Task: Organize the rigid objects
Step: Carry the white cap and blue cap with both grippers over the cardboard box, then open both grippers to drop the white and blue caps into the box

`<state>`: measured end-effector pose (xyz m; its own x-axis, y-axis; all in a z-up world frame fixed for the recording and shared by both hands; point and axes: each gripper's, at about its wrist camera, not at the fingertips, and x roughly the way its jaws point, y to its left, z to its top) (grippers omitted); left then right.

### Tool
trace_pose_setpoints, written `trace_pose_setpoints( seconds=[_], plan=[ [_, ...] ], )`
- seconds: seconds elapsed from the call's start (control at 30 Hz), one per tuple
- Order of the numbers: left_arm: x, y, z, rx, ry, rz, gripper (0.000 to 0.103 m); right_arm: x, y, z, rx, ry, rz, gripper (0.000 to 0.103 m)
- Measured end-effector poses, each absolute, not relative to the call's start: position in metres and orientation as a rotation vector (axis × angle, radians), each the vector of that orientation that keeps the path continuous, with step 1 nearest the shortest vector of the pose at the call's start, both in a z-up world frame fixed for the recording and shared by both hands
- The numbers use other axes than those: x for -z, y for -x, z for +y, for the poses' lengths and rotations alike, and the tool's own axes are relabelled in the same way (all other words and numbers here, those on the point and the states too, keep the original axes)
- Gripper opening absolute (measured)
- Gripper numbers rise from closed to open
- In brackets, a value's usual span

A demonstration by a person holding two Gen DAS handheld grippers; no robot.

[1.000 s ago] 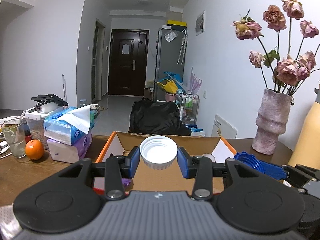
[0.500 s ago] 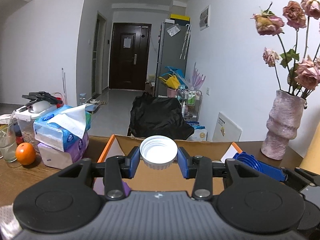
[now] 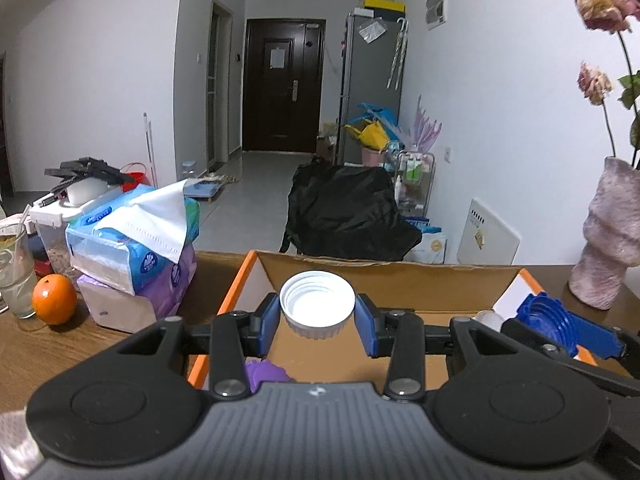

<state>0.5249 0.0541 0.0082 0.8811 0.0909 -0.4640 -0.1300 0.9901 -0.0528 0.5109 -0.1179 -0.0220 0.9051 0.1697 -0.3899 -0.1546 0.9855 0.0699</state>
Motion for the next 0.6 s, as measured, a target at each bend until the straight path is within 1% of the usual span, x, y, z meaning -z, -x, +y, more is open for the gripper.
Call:
trace_pose_setpoints(
  seconds=[0.53, 0.57, 0.6],
  plan=[
    [0.01, -0.538, 0.051, -0.094, 0.041, 0.541, 0.042, 0.043, -0.525, -0.115, -0.134, 0.009, 0.451, 0.053],
    [0.01, -0.538, 0.051, -0.087, 0.04, 0.544, 0.043, 0.043, -0.524, -0.114, -0.135, 0.012, 0.451, 0.053],
    [0.01, -0.538, 0.05, -0.084, 0.036, 0.546, 0.046, 0.042, -0.524, -0.114, -0.136, 0.015, 0.452, 0.053]
  ],
)
